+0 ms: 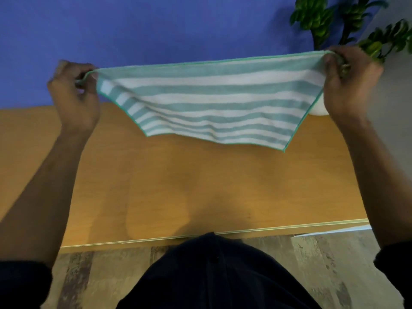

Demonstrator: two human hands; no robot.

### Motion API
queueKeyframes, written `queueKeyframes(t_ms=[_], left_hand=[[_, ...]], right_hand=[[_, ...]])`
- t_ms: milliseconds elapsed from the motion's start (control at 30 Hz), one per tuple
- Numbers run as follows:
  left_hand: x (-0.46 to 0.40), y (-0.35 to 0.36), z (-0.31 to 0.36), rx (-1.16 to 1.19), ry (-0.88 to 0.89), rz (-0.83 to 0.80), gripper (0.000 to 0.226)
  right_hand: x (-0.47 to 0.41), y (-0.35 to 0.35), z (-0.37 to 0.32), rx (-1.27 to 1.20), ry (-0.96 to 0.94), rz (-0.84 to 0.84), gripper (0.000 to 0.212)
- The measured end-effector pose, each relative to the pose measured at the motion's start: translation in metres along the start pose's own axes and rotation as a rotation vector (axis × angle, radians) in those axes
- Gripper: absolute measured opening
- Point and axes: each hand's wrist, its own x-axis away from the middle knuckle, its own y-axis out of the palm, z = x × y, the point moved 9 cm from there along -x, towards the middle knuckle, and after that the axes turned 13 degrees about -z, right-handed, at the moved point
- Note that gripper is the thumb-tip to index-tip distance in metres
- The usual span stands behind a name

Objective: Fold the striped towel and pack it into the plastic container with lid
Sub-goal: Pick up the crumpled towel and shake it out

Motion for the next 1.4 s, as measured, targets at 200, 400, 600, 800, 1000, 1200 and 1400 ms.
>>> queueKeyframes(t_ms=[200,400,600,800,1000,1200,1400], left_hand=[[0.110,0.019,-0.028,0.136,-0.121,-0.147,0.016],[0.235,0.069,-0.061,0.151,-0.280,-0.344,0.027],[0.292,0.090,-0.088,-0.001,-0.368,-0.545,0.024],[0.311,0.096,-0.097,-0.162,-0.324,-0.628,0.035],[0.318,0.100,-0.102,-0.265,-0.336,-0.672,0.033],[0.304,0.100,-0.088,-0.377,-0.349,-0.656,0.040],[0.274,0.125,-0.061,-0.433,-0.266,-0.616,0.043]], right_hand=[[0.087,0.018,0.035,-0.166,0.235,-0.067,0.023],[0.197,0.072,0.080,-0.163,0.326,-0.313,0.014],[0.260,0.108,0.118,0.007,0.340,-0.532,0.023],[0.291,0.111,0.134,0.127,0.408,-0.627,0.011],[0.308,0.105,0.143,0.122,0.503,-0.628,0.018],[0.307,0.092,0.138,0.177,0.546,-0.611,0.024],[0.304,0.096,0.137,0.144,0.595,-0.686,0.066]])
